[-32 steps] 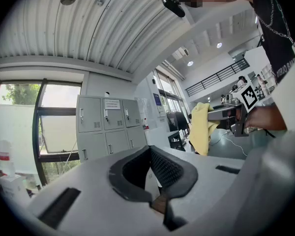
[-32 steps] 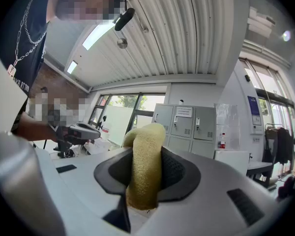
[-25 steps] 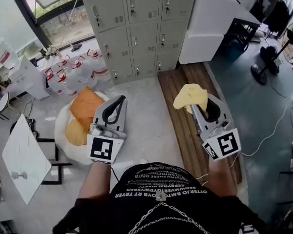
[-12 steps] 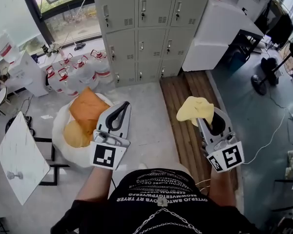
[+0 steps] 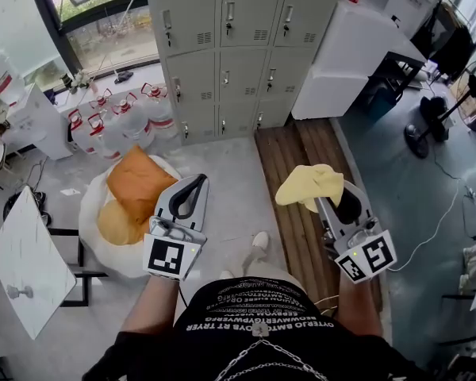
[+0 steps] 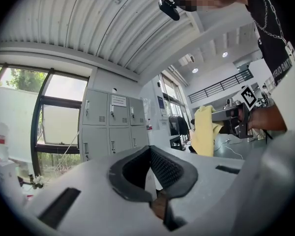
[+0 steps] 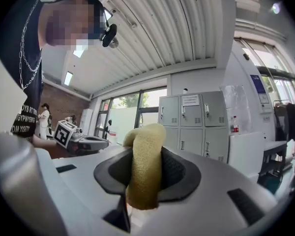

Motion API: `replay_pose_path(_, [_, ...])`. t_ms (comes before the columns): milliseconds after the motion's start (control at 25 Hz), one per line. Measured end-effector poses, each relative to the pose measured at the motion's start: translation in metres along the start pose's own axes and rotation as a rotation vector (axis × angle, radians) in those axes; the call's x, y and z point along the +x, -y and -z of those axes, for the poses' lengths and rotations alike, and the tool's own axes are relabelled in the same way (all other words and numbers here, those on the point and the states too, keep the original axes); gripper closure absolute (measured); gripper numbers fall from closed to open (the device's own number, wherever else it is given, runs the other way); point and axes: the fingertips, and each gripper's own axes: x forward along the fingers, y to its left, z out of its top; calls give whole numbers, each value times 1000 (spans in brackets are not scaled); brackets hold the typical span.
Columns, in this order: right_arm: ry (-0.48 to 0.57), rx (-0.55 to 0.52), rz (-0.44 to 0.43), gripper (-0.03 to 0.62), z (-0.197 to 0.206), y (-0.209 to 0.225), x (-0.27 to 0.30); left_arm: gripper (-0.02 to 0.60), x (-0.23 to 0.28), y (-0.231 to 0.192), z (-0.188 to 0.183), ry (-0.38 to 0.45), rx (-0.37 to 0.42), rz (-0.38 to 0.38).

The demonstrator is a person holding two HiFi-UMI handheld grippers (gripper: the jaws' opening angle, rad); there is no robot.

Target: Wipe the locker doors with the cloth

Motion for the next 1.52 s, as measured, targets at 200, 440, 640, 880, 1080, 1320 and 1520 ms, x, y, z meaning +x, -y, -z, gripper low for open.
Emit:
replay_pose_path(200, [30,-21,-14,482,-2,20,11,576,21,-7,-1,0,20,-13])
replay_pose_path(440, [28,16,-9,482,14,48,31,575,51,-14,6,-15,42,-16])
replay_pose_path(640, [18,24,-30,482,19,71,54,575,81,-23,14,-34,29,-24])
replay_pose_path(880, [7,33,-34,482,29,98,73,575,114,-28,24,-50,29,-15])
replay_pose_path(1080, [4,41,-37,482,34,122,84,575,142,-30,26,-59,35,-4])
replay_pose_path(1320, [1,67,-36,482,51,141,89,575,167,-22,39,-76,36,18])
replay_pose_path(1520, [-16,80,-69,482,58,156,104,575,190,-27,45,-100,16,12])
